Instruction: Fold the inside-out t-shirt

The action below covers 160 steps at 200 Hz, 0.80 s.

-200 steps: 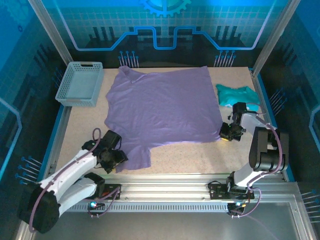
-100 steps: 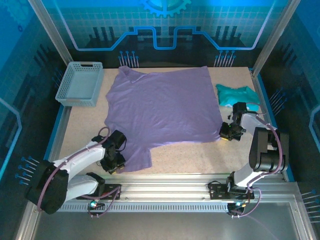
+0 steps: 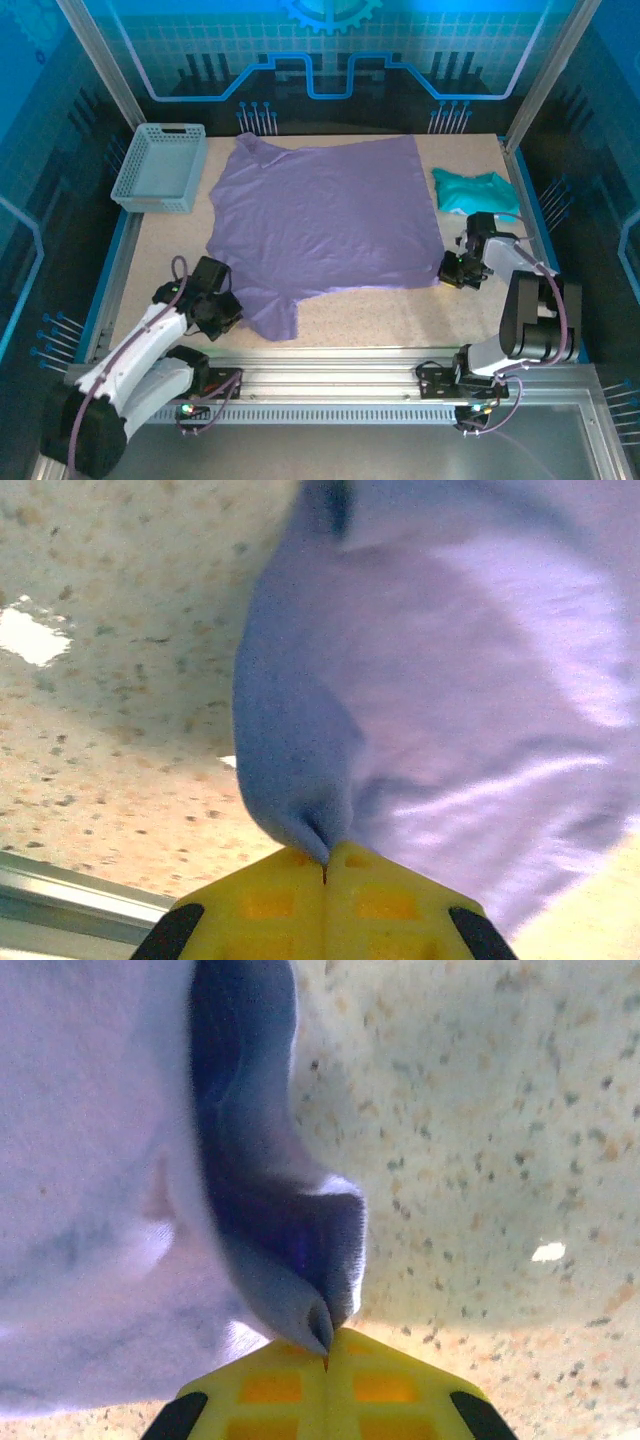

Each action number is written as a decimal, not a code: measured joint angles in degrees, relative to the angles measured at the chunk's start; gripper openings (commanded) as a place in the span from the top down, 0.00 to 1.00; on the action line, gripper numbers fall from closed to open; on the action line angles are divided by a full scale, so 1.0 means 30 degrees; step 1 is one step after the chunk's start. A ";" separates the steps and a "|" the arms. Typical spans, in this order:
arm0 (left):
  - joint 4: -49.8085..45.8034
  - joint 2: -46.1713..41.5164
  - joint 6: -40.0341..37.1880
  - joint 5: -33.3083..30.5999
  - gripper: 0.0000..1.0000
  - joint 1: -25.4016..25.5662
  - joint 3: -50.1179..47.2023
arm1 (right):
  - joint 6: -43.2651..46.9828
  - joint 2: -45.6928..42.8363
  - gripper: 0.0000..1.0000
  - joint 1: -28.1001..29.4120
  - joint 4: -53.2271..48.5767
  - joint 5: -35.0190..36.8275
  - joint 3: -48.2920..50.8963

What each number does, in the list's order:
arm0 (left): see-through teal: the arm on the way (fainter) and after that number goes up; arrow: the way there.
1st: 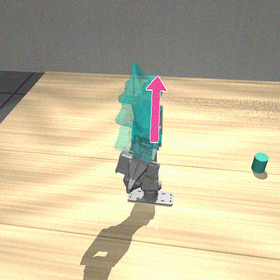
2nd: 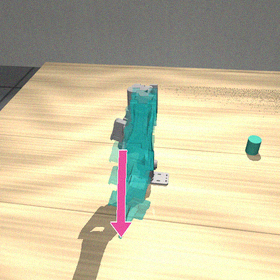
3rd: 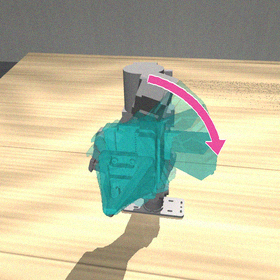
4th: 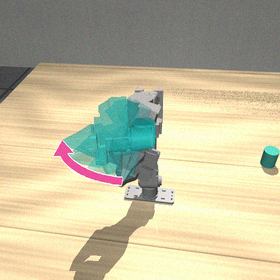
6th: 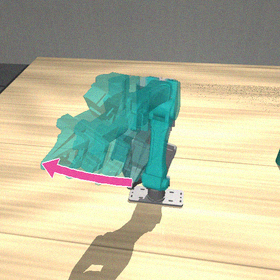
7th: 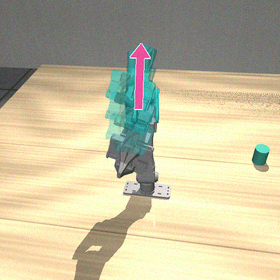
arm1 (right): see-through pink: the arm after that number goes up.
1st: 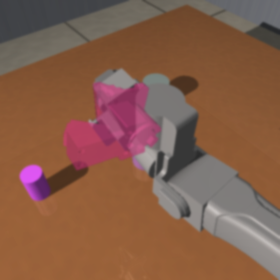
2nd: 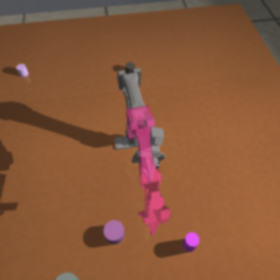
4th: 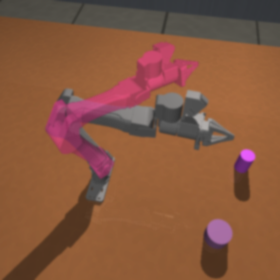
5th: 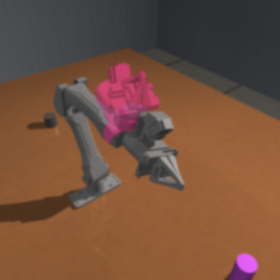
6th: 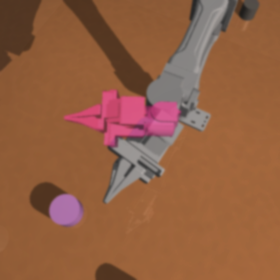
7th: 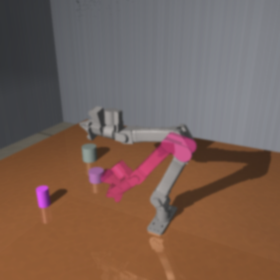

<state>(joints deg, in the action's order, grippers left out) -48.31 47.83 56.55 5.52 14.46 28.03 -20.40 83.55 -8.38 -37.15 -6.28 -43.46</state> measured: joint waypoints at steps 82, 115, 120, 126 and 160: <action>-0.1362 -0.0131 -0.0998 0.1005 1.00 -0.3293 0.4233 | -0.1071 -0.2266 0.95 -0.0357 0.0015 -0.0605 0.0743; 0.0561 0.2470 -0.2790 0.1559 1.00 -0.5180 0.6069 | -0.0984 -0.0874 0.95 -0.0350 -0.0109 -0.0736 -0.2076; 0.0860 0.2856 -0.3104 0.1625 1.00 -0.5442 0.6375 | -0.0962 -0.0576 0.94 -0.0342 -0.0095 -0.0750 -0.2506; 0.1202 0.3286 -0.3461 0.1676 1.00 -0.5727 0.6710 | -0.0896 -0.0182 0.94 -0.0335 -0.0102 -0.0772 -0.3089; 0.3293 0.6237 -0.4983 0.2142 1.00 -0.6878 0.8306 | -0.0539 0.2608 0.94 -0.0175 -0.0095 -0.0692 -0.6200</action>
<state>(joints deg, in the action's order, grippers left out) -38.44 66.54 41.60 11.94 -6.17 52.95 -22.02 91.37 -8.91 -37.43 -8.36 -62.06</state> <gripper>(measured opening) 0.052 0.061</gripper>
